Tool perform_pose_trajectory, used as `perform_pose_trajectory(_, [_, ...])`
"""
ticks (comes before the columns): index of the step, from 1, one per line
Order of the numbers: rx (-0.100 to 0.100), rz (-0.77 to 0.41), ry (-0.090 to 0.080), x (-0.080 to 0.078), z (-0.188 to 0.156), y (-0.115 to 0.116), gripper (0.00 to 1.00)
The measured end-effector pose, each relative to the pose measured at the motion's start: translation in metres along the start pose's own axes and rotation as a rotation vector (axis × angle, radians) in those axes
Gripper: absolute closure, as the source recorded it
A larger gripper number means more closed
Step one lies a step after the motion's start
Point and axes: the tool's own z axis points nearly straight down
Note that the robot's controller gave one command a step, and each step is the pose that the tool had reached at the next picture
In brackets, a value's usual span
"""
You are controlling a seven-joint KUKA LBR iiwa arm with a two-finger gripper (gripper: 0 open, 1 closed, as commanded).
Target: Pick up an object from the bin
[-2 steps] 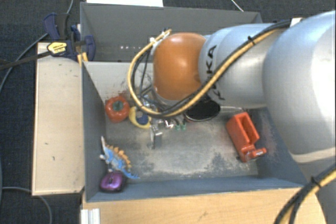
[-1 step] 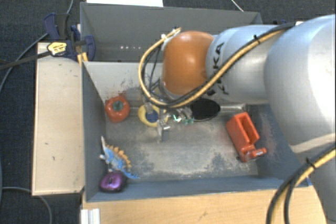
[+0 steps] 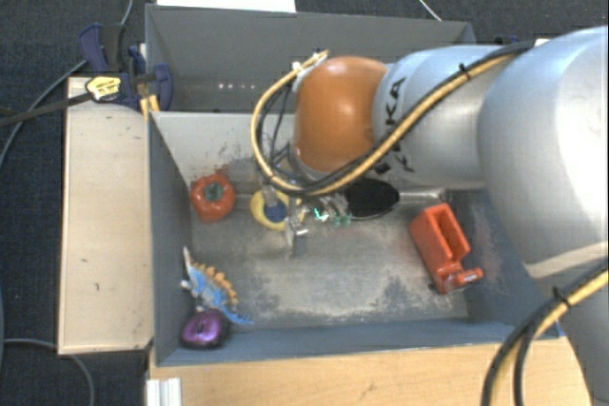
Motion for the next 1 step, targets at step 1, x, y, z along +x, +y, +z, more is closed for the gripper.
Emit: perform_pose_trajectory(1, [0.0,0.003,0.0,0.0001,0.0001,-0.0001,0.0])
